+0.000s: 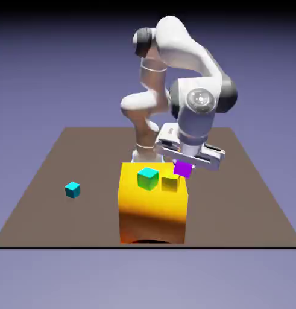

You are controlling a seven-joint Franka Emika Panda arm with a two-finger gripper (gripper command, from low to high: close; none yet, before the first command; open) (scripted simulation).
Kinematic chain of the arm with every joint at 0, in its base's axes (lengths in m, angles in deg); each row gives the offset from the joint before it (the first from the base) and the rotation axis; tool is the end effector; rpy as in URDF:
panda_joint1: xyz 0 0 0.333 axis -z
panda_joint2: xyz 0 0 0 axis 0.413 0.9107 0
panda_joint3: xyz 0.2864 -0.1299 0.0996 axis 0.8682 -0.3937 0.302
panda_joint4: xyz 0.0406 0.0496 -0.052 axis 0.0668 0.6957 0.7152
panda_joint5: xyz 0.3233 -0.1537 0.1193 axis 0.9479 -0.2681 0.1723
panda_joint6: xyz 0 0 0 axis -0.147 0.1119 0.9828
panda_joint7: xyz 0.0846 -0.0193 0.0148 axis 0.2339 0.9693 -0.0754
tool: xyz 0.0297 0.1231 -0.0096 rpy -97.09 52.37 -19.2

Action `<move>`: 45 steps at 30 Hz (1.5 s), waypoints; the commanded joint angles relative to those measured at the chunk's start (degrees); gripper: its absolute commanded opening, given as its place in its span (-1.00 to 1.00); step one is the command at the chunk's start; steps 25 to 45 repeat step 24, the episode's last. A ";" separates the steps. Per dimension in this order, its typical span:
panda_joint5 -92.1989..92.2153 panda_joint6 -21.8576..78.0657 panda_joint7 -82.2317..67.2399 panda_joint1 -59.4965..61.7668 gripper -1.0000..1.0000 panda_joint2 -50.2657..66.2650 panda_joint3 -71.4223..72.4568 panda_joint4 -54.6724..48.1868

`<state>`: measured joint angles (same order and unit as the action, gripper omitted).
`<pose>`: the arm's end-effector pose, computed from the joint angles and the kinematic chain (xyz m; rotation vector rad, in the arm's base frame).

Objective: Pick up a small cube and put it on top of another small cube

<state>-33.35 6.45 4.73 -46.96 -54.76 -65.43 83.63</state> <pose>0.5511 0.0847 0.4086 2.3615 -1.4376 -0.6377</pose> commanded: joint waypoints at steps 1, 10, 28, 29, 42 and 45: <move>-0.18 1.69 -1.21 2.08 -1.00 0.37 1.09 -1.06; -0.65 16.15 -11.97 20.74 -1.00 3.85 11.20 -10.23; 0.47 7.22 -14.42 23.10 1.00 1.09 14.45 2.62; 0.47 7.22 -14.42 23.10 1.00 1.09 14.45 2.62; 0.47 7.22 -14.42 23.10 1.00 1.09 14.45 2.62; 0.47 7.22 -14.42 23.10 1.00 1.09 14.45 2.62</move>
